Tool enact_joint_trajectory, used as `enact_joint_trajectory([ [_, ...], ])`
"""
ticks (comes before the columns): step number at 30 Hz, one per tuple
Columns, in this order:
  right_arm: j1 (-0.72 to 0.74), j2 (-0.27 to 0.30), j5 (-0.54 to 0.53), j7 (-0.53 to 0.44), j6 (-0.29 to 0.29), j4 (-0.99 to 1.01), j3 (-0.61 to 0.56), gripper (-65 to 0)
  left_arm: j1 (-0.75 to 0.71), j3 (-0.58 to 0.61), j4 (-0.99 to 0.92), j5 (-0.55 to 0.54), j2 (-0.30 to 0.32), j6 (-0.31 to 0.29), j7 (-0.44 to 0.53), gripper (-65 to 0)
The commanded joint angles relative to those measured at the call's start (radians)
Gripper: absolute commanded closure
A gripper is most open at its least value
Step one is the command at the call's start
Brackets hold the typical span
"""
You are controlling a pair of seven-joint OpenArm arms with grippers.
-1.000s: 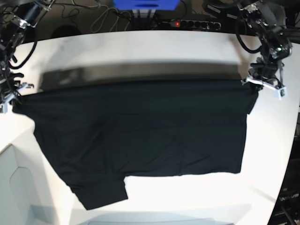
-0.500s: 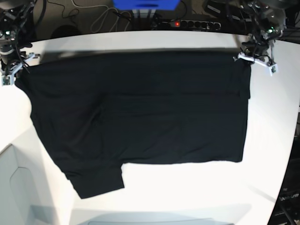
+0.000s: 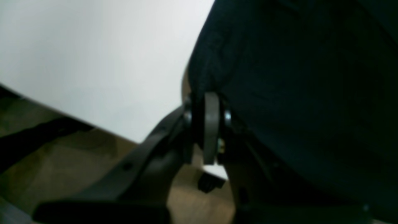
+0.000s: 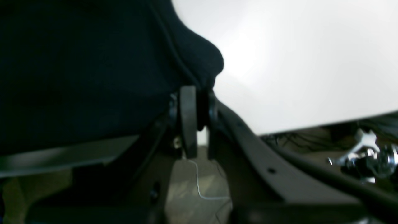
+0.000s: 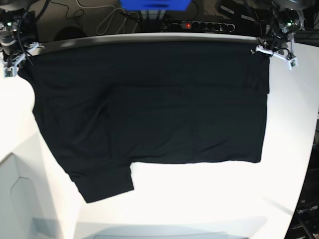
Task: Fold the T-shirt properly
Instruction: 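Regrasp the shirt edge and drag it toward the robot, then move both grippers to the shirt's side edges near the hem and grasp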
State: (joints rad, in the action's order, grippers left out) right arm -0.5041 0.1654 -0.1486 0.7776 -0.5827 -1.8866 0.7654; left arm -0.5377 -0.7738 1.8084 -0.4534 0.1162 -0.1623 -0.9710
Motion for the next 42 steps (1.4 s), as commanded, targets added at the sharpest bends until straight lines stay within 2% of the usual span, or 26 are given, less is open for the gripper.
enact_joint_trajectory([
  [1,-0.014,0.007,0.008,-0.013,0.011,-0.017,0.010,0.0,-0.003,-0.016,0.018,0.005,0.017,0.002,0.021,0.0],
  [6,-0.038,0.006,0.008,-0.008,0.008,-0.017,-0.001,0.0,-0.003,-0.028,0.018,0.005,0.017,0.002,0.016,0.0],
  [14,-0.077,0.016,0.008,-0.007,0.008,-0.017,-0.102,0.0,-0.005,-0.028,0.018,0.005,0.017,0.002,0.013,-0.1],
  [17,-0.077,0.027,0.008,-0.005,0.008,-0.017,-0.114,-7.1,-0.020,-0.028,0.018,0.005,0.017,0.002,0.013,-0.2],
  [22,-0.075,0.041,0.008,-0.007,-0.009,-0.018,-0.106,-28.1,-0.023,-0.026,0.020,0.005,0.017,0.002,0.013,-0.9],
  [25,-0.066,0.043,0.008,-0.007,-0.036,-0.023,-0.103,-32.6,-0.025,-0.028,0.020,0.005,0.017,0.005,0.013,-9.1],
  [30,-0.041,0.044,0.008,-0.008,-0.036,-0.026,-0.100,-32.4,-0.025,-0.029,0.032,0.005,0.018,0.002,0.017,-36.3],
  [32,-0.020,0.039,0.008,-0.007,-0.036,-0.026,-0.076,-32.4,-0.025,-0.029,0.067,0.005,0.018,0.002,0.019,-42.7],
  [37,0.081,0.044,0.008,-0.005,-0.036,-0.026,-0.070,-32.4,-0.002,-0.091,0.179,0.005,0.009,0.002,0.025,-43.6],
  [42,0.279,0.050,0.008,-0.005,-0.036,0.012,-0.119,-32.5,0.178,-0.118,0.170,0.011,0.032,0.002,0.021,-43.8],
])
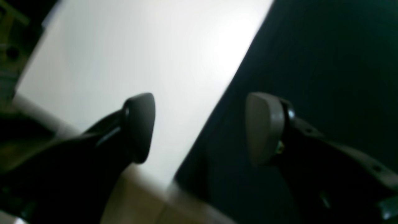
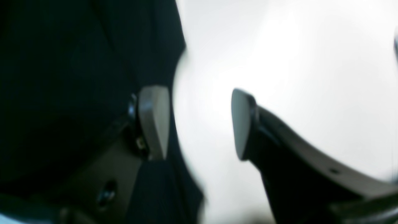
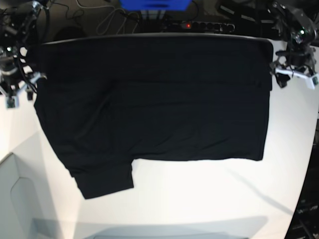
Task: Fold the T-shirt properly
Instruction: 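Move both grippers to the shirt's side edges near the hem and grasp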
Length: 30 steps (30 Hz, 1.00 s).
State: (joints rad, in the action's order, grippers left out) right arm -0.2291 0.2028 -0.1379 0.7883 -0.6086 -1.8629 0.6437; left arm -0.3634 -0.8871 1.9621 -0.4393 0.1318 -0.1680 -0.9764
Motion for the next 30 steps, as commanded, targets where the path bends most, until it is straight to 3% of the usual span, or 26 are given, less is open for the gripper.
enact_joint_trajectory([
  [1,0.052,0.025,-0.002,-0.016,-0.010,0.007,-0.018,-32.6,0.043,-0.002,0.009,-0.003,0.024,0.008,0.026,-43.8],
  [9,0.481,0.067,-0.001,-0.020,-0.006,0.401,-0.180,-32.6,0.396,0.004,-0.134,0.000,0.044,0.014,0.023,-43.8],
  [13,0.664,0.086,-0.001,-0.046,-0.006,0.656,-0.226,-32.6,0.510,0.127,-0.289,0.063,0.091,0.015,0.055,-43.8],
  [20,0.824,0.128,-0.001,-0.330,0.006,1.072,-0.339,-32.8,0.645,0.372,-0.639,0.188,0.150,0.011,0.301,-43.8],
  [24,0.850,0.154,-0.001,-0.476,0.108,1.247,-0.391,-33.0,0.717,0.454,-0.843,0.193,0.177,0.014,0.423,-43.8],
  [30,0.845,0.151,-0.001,-0.576,0.118,1.345,-0.460,-33.0,0.829,0.533,-1.094,0.193,0.193,0.014,0.546,-43.8],
])
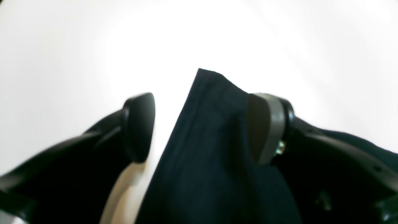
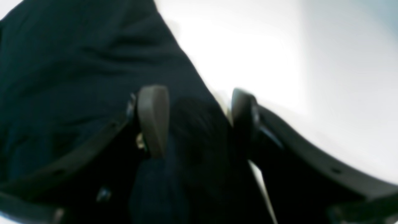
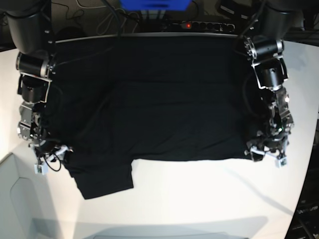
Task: Fold the T-shirt properly
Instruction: 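Move both grippers to the shirt's side edges near the hem and grasp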
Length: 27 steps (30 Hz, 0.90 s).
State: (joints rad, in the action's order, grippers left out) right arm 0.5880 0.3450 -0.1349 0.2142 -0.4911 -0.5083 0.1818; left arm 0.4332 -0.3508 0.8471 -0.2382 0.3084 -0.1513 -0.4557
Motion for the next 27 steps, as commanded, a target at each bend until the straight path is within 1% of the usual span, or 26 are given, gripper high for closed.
enact_joint_trajectory([
  [1,0.026,0.007,-0.004,-0.003,0.001,-0.006,-0.006,-33.0,0.046,0.012,-0.015,-0.008,0.016,-0.006,0.044,-43.8],
  [6,-0.010,-0.022,-0.004,-0.006,0.001,-0.011,-0.025,-32.4,0.092,0.072,-0.137,-0.008,0.016,-0.001,0.117,-43.8],
  [9,-0.016,-0.030,-0.004,-0.008,0.001,-0.008,-0.043,-31.4,0.102,0.091,-0.183,-0.008,0.016,0.002,0.143,-43.8],
  [11,-0.018,-0.031,-0.004,-0.006,0.001,-0.006,-0.052,-29.4,0.102,0.088,-0.196,-0.008,0.015,0.002,0.148,-43.8],
  [13,-0.018,-0.045,-0.004,-0.005,0.001,-0.006,-0.054,-27.6,0.102,0.086,-0.196,-0.008,0.015,0.002,0.148,-43.8],
  [19,-0.018,-0.048,-0.004,-0.002,0.001,-0.006,-0.054,-24.5,0.097,0.089,-0.225,-0.008,0.016,0.002,0.148,-43.8],
  [22,-0.023,-0.048,-0.004,-0.002,0.001,-0.006,-0.054,-19.4,0.098,0.089,-0.260,-0.008,0.015,0.000,0.148,-43.5],
  [25,-0.030,-0.048,-0.004,-0.002,0.001,-0.006,-0.054,-11.8,0.098,0.091,-0.268,-0.008,0.011,-0.004,0.148,-42.4],
  [26,-0.030,-0.048,-0.004,-0.002,0.001,-0.006,-0.054,-9.2,0.098,0.091,-0.268,-0.008,0.011,-0.006,0.148,-39.9],
  [27,-0.032,-0.048,-0.004,-0.002,0.001,-0.006,-0.054,-6.4,0.098,0.091,-0.268,-0.008,0.011,-0.006,0.148,-35.2],
])
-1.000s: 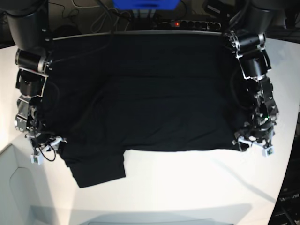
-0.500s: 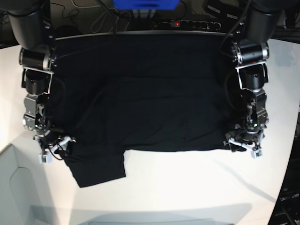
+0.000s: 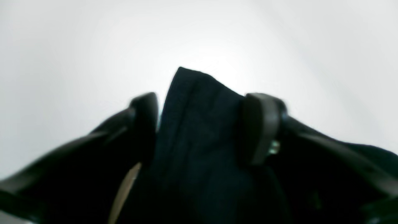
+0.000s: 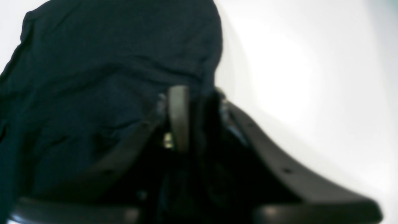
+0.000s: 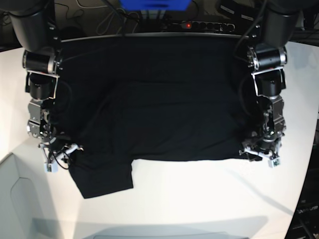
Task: Fold the T-shirt properly
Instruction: 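Move both grippers to the shirt's side edges near the hem and grasp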
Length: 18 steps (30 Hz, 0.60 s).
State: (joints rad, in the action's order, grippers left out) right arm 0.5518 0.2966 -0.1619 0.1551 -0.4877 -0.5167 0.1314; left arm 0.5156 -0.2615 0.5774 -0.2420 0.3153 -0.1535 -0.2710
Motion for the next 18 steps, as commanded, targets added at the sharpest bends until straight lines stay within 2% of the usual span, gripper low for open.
enact_joint_trajectory([
  [1,0.003,0.000,0.023,0.057,-0.003,0.002,-0.003,-3.5,0.016,0.001,0.002,-0.004,0.003,-0.004,-0.037,-29.4],
  [3,-0.008,0.000,0.023,0.059,-0.003,0.000,-0.003,0.0,0.016,0.001,0.002,-0.004,0.003,-0.002,-0.037,-18.2],
  [7,-0.019,0.002,0.023,0.059,-0.003,-0.004,-0.003,0.0,0.016,0.001,0.003,-0.004,0.003,0.004,-0.037,-0.2],
  [12,-0.022,0.003,0.018,0.051,-0.003,-0.013,0.004,0.0,0.015,0.001,0.016,-0.004,0.005,0.004,-0.043,-0.2],
  [18,-0.105,-0.001,0.017,0.057,-0.006,-0.234,0.029,0.0,-0.002,-0.006,0.103,-0.012,0.009,0.004,-0.063,0.0],
])
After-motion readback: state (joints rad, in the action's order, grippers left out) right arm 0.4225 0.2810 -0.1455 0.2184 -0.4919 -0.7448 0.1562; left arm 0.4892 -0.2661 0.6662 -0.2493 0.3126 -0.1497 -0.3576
